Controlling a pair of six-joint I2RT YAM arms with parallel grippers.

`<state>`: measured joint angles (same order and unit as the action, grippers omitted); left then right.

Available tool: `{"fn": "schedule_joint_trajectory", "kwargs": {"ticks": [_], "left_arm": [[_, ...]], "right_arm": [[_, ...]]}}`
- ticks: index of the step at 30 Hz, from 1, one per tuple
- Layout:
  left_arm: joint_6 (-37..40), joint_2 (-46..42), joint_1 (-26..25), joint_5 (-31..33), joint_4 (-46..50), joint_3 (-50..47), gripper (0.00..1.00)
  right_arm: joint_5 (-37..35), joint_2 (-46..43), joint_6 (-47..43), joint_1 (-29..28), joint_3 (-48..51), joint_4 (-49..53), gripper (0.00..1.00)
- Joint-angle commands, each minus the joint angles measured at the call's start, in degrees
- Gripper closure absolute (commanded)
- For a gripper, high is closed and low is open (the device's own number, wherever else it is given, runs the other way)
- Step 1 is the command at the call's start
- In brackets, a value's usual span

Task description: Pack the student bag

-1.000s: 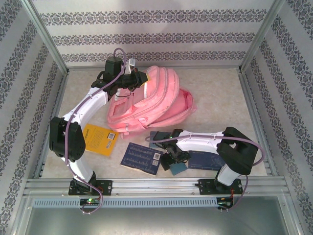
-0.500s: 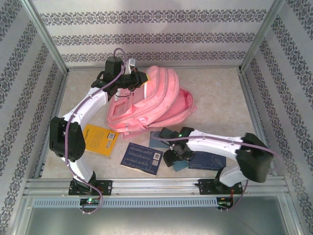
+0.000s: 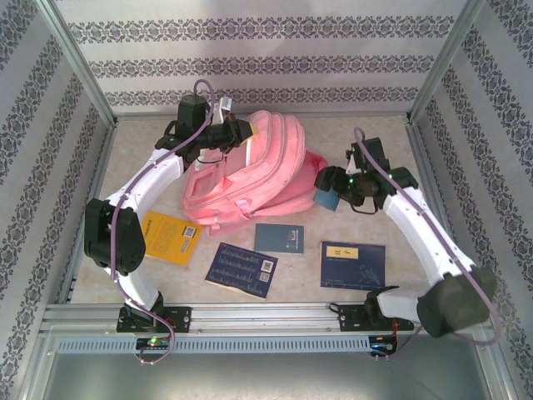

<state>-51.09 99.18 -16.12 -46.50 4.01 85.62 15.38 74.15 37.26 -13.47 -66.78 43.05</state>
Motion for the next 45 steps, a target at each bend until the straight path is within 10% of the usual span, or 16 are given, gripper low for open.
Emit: {"fn": "schedule_joint_trajectory", "kwargs": {"ticks": [1,16,22,45], "left_arm": [[-1.2,-3.5,-0.2,-4.7,-11.1,1.8,1.00],[-6.2,-2.4,0.3,-7.2,-20.9,2.3,1.00],[-9.1,-1.6,1.4,-7.6,-25.3,2.3,1.00],[-9.7,-1.3,5.1,-3.5,-21.3,-1.1,1.00]], "right_arm": [[3.0,5.4,5.7,1.6,-5.5,-4.5,0.23],[11.4,31.4,29.4,-8.2,-20.1,-24.0,0.20],[15.3,37.9,32.7,-13.1,-26.5,-24.3,0.02],[-1.0,19.5,13.0,-8.4,-18.2,-5.9,0.02]]}}
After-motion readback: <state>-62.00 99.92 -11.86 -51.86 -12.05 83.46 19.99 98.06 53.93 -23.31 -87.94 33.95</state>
